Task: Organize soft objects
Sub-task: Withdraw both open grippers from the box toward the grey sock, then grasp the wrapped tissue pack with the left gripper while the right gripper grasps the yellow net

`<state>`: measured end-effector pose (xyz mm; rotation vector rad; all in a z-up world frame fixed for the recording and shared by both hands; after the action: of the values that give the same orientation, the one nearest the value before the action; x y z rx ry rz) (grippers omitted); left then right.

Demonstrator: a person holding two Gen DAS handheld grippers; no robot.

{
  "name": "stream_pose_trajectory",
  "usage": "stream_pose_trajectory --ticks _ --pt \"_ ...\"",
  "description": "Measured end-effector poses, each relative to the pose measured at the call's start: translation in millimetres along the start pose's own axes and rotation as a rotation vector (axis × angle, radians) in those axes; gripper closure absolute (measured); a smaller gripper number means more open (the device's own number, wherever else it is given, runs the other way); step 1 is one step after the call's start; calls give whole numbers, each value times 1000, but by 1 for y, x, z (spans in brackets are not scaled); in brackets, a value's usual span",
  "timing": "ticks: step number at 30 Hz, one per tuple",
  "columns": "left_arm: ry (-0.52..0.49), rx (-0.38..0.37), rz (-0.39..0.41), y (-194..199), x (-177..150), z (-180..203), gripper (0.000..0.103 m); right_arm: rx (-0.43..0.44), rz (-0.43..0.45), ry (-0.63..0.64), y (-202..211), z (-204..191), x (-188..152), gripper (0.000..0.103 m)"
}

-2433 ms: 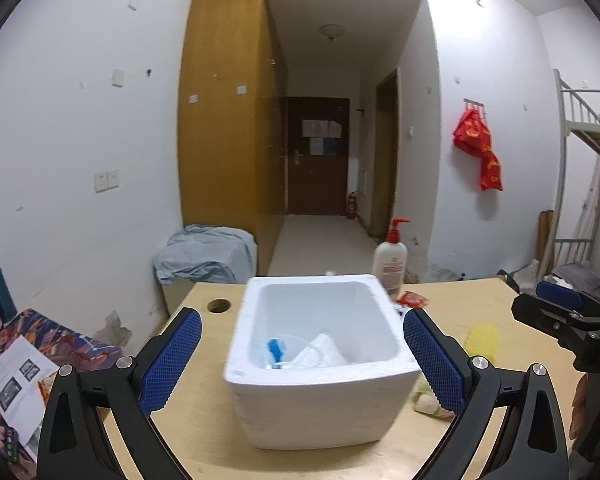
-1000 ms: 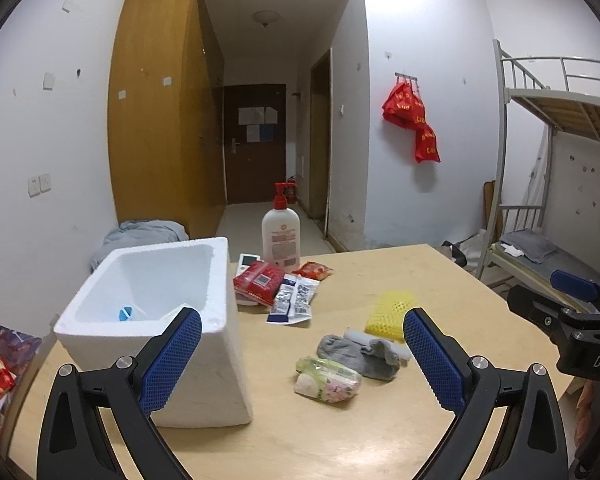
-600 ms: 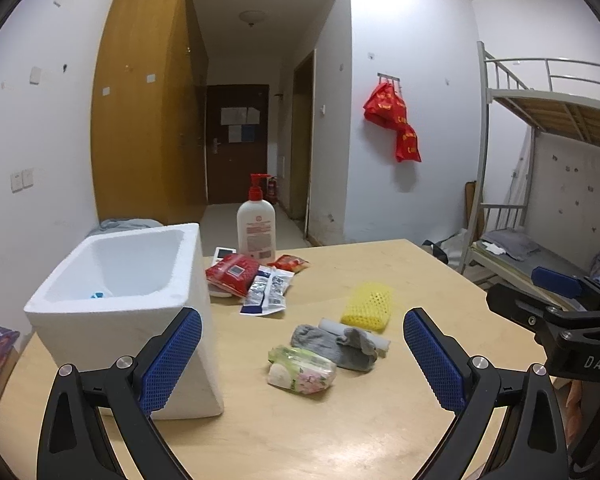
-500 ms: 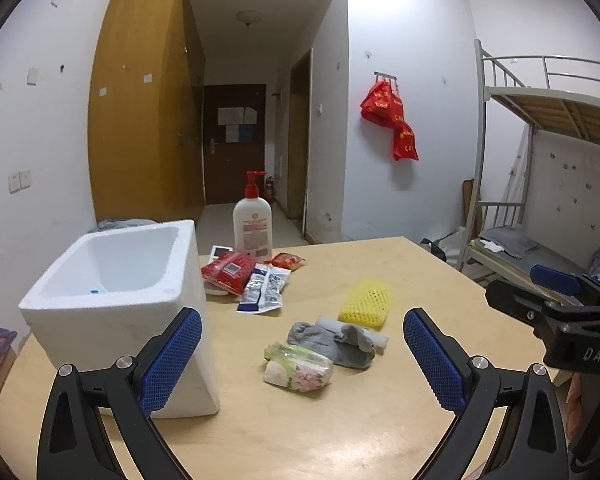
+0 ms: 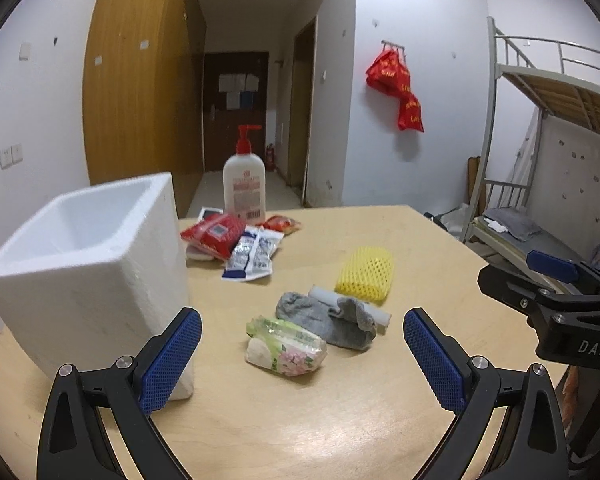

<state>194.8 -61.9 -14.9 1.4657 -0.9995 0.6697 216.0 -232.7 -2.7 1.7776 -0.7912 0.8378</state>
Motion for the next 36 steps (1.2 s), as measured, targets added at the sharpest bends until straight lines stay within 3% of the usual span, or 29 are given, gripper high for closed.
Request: stream_pose_trajectory --ticks 14,23,34,36 --pt "23 25 -125 -60 -6 1 3 -5 -71 -19 -46 16 14 0" --pt "74 45 -250 -93 -22 -14 8 -1 -133 -3 -82 15 22 0" --pt "57 70 -322 -109 -32 -14 22 -10 -227 2 -122 15 20 0" --pt "55 69 -326 -110 -34 -15 31 -13 -241 0 -128 16 20 0"
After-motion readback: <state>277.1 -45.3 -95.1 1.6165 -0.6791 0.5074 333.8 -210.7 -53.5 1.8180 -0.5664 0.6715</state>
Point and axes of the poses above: each gripper's, at about its wrist camera, not at the fingertips, and y roughly against the way its jaws point, z to its right, x to its top, the point moved 1 cm from there along -y, roughly the way its jaws point, and after that the axes turned 14 degrees about -y, right-handed, at the moved point
